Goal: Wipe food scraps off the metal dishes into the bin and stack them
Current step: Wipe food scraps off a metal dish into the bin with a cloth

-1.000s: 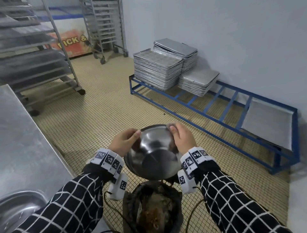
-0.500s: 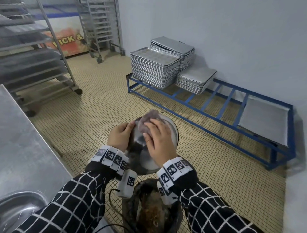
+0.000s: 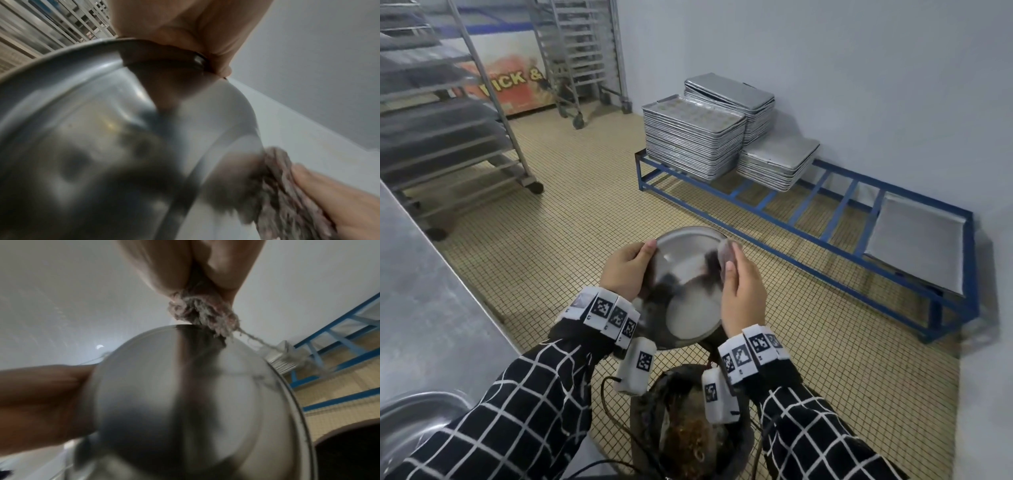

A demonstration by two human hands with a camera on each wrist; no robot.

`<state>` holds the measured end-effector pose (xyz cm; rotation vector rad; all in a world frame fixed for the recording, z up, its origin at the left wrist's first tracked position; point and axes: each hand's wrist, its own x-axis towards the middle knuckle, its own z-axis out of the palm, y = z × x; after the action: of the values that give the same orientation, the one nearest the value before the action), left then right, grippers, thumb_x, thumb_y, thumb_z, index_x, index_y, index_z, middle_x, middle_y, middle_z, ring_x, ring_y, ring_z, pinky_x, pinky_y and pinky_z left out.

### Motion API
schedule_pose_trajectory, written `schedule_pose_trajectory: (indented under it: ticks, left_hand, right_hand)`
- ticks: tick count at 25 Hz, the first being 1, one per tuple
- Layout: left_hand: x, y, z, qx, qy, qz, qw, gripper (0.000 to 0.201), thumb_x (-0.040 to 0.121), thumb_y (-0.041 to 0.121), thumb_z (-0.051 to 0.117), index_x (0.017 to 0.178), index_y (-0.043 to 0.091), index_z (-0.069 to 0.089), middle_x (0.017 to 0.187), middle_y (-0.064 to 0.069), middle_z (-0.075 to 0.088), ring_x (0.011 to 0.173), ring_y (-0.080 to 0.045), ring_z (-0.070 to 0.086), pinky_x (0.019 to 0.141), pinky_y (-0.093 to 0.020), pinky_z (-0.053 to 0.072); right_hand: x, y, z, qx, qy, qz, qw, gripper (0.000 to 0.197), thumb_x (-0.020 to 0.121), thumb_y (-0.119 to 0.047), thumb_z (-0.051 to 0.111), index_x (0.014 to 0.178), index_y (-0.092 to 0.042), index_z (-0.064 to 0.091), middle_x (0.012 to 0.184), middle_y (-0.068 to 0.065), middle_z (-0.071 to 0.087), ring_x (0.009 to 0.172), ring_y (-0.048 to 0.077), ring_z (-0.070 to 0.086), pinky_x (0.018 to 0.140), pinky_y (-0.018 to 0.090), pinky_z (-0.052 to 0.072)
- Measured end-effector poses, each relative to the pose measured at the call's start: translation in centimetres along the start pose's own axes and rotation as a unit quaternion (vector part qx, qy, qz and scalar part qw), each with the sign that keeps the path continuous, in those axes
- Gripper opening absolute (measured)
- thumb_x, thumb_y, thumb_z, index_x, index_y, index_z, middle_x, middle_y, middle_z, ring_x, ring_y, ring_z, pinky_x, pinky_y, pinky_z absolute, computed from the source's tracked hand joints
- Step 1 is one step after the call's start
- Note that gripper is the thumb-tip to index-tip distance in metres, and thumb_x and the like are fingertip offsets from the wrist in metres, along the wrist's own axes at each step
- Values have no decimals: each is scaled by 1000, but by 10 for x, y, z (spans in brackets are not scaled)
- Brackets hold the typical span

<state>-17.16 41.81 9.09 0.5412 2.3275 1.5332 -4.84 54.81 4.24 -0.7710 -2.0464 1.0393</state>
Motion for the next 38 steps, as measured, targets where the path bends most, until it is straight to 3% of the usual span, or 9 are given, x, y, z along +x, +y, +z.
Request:
schedule_pose_trajectory:
  ticks: [3, 7, 14, 17, 21, 26, 31, 36, 38]
  left_hand:
    - [-2, 7, 9, 11, -3, 9, 1000, 42, 99, 38, 44, 87, 4, 65, 83, -20, 67, 82, -38, 61, 82, -52, 48]
    - [-10, 19, 13, 32, 7, 36, 999, 34, 100, 33, 42, 73, 22, 60, 70, 2, 62, 73, -20, 58, 74, -38, 47]
    - [-10, 5, 11, -57, 43, 5, 997, 33, 98, 43, 43, 75, 29, 62, 85, -8, 68, 88, -31, 63, 88, -50, 49]
    - [-7, 2, 6, -87, 65, -20, 994, 30, 98, 43, 43, 79, 30, 62, 87, -5, 68, 91, -27, 63, 92, -49, 48]
    - [-10, 5, 8, -84, 56, -12, 995, 31, 99, 44, 41, 84, 27, 62, 93, -10, 67, 93, -30, 62, 90, -48, 48]
    - [-19, 13, 19, -64, 41, 56, 996, 32, 99, 34, 44, 81, 17, 66, 80, -9, 68, 80, -31, 62, 80, -48, 51]
    - [-28, 4, 12, -93, 66, 51, 992, 30, 99, 36, 45, 82, 27, 67, 82, -4, 69, 84, -24, 63, 79, -38, 51]
    - [-23, -3, 3, -172, 88, -2, 981, 29, 97, 39, 47, 94, 22, 70, 88, -1, 71, 88, -20, 65, 77, -33, 52]
    - [-21, -8, 4, -154, 87, 7, 984, 30, 98, 38, 45, 87, 23, 68, 83, 0, 69, 82, -19, 64, 70, -28, 48]
  right_hand:
    - [-14, -26, 19, -40, -28, -119, 992, 30, 98, -22, 47, 125, -12, 53, 134, 3, 48, 122, 6, 40, 103, 27, 40]
    - [-11, -33, 30, -162, -6, -165, 973, 42, 98, -37, 33, 133, -20, 50, 142, 1, 44, 140, 23, 28, 114, 36, 21]
    - [28, 2, 5, 52, 33, 135, 989, 41, 102, -35, 33, 133, -15, 51, 134, 3, 52, 122, 18, 50, 96, 25, 39]
    - [15, 23, -5, 36, 26, 174, 984, 39, 101, -36, 38, 125, -14, 59, 119, 3, 64, 114, 20, 57, 94, 29, 44]
    - [2, -1, -8, 56, 79, 13, 995, 32, 99, -22, 47, 130, -19, 56, 129, -7, 59, 118, 3, 53, 95, 13, 42]
    - [-11, -36, 24, -146, -2, -202, 968, 42, 98, -34, 38, 137, -21, 49, 145, -1, 44, 140, 18, 28, 116, 38, 21]
    - [14, -13, 6, -11, 105, -7, 994, 46, 100, -43, 27, 139, -25, 45, 145, -6, 44, 135, 15, 38, 111, 42, 34]
    - [7, 26, -13, 234, 101, 257, 932, 37, 101, -43, 34, 121, -23, 57, 116, -6, 60, 113, 16, 55, 89, 24, 40]
    - [9, 30, -21, 220, 70, 280, 932, 34, 100, -44, 36, 109, -20, 57, 101, -4, 61, 98, 16, 58, 74, 25, 42]
